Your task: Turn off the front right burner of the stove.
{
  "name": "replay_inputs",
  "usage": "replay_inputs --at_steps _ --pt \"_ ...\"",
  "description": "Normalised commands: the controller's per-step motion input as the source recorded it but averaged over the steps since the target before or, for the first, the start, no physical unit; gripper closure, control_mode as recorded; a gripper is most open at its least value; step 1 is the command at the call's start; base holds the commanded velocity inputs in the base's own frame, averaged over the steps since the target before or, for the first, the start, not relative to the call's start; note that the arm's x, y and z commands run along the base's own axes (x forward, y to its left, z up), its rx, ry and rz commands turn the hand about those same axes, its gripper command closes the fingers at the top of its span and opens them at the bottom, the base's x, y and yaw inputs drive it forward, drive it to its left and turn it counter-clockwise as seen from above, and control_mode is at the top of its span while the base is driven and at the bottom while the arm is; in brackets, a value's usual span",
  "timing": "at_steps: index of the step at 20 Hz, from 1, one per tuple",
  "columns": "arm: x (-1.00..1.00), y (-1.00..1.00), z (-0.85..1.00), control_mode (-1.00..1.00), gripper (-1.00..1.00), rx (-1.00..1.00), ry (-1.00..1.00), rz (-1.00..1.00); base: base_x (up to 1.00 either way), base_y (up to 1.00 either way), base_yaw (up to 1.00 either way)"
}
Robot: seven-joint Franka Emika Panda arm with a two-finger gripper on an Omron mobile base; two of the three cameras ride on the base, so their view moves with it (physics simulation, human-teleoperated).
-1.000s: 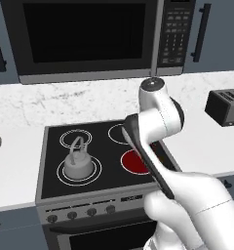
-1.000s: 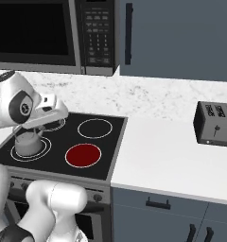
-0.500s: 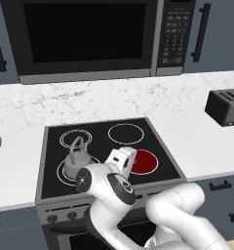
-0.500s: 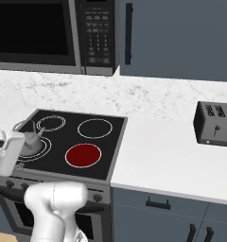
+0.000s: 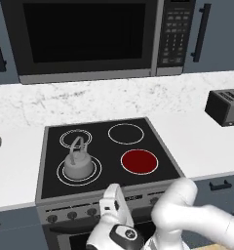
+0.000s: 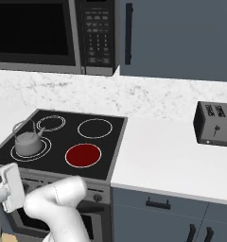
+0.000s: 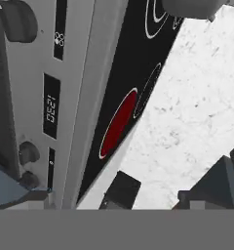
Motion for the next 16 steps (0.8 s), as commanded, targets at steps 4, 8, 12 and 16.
replay_inputs --at_steps 4,8,12,16 --pt "0.11 0.43 -0.72 -1.0 -1.0 -0.27 0.06 0.12 0.0 0.0 0.0" --pt "0.27 0.94 -0.64 -1.0 -1.0 -0.06 0.0 0.02 0.0 0.0 0.0" --pt "0.22 0.67 -0.5 -1.0 -1.0 0.06 -0.03 0.0 0.0 0.0 0.0" --pt "0.01 0.55 -0.64 -1.0 -1.0 0.14 -0.01 0.0 0.0 0.0 0.0"
